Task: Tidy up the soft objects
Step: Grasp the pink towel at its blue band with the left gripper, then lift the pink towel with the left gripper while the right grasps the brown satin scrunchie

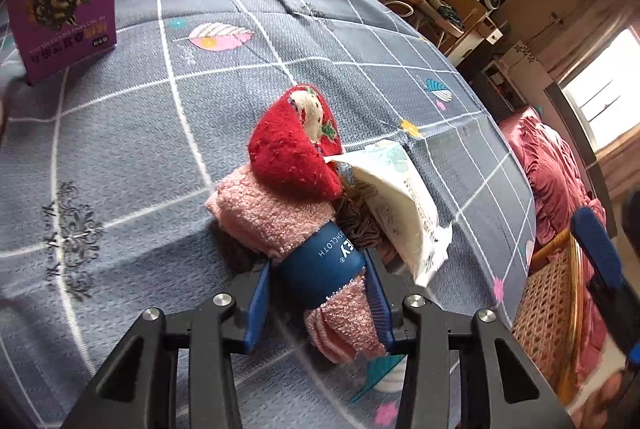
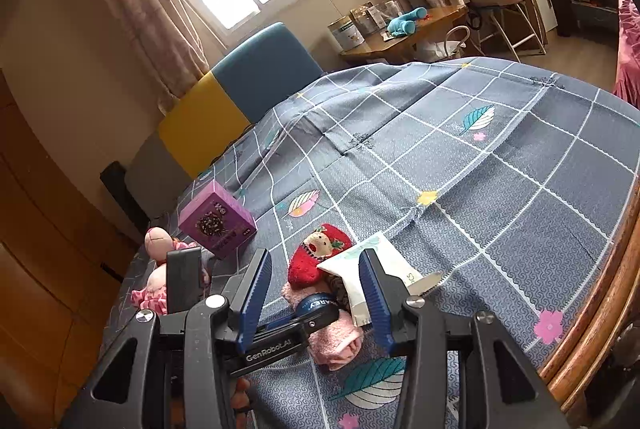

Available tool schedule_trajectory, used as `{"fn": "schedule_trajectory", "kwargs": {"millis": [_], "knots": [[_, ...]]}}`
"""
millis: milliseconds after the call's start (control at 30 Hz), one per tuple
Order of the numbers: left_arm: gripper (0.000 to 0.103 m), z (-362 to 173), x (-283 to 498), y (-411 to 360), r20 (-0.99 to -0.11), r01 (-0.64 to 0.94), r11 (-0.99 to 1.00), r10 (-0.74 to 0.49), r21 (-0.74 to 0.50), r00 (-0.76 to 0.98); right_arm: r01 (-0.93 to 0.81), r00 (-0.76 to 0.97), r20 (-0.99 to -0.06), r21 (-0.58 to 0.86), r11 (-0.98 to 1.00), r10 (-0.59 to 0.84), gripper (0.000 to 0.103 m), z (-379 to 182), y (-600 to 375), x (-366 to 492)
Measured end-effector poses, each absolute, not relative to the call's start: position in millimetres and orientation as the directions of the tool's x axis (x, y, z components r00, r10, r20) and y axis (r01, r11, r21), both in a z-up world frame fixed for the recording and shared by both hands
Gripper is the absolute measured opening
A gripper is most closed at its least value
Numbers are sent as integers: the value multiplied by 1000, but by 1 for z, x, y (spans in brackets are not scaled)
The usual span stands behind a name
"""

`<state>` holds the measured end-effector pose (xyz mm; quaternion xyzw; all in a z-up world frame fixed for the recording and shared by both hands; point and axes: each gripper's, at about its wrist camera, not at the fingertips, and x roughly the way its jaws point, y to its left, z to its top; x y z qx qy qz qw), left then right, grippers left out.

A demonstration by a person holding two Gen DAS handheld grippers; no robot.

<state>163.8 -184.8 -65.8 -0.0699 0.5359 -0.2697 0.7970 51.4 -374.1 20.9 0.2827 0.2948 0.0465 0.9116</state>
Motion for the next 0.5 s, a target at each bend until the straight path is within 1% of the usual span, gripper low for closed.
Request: {"fn": "schedule_trajectory", "kwargs": {"millis": [200,333,400,500], "knots": [[43,-51,142,-129,-806,349,853,-498,-388,321,87,798,-545,525,846,257,46,18,-370,56],[43,-47,128,-90,-821,311,882,-452,-353,349,86,760,-595,493,866,263,46,14,-361,62],[43,-49,120,-72,-831,292,898,-422,-329,362,67,721,-631,473,878,285,46,11,-352,66],[43,-56,111,-44,-840,244,914,-398,-325,369,11,642,-688,449,893,338,46,3,-335,75]]}}
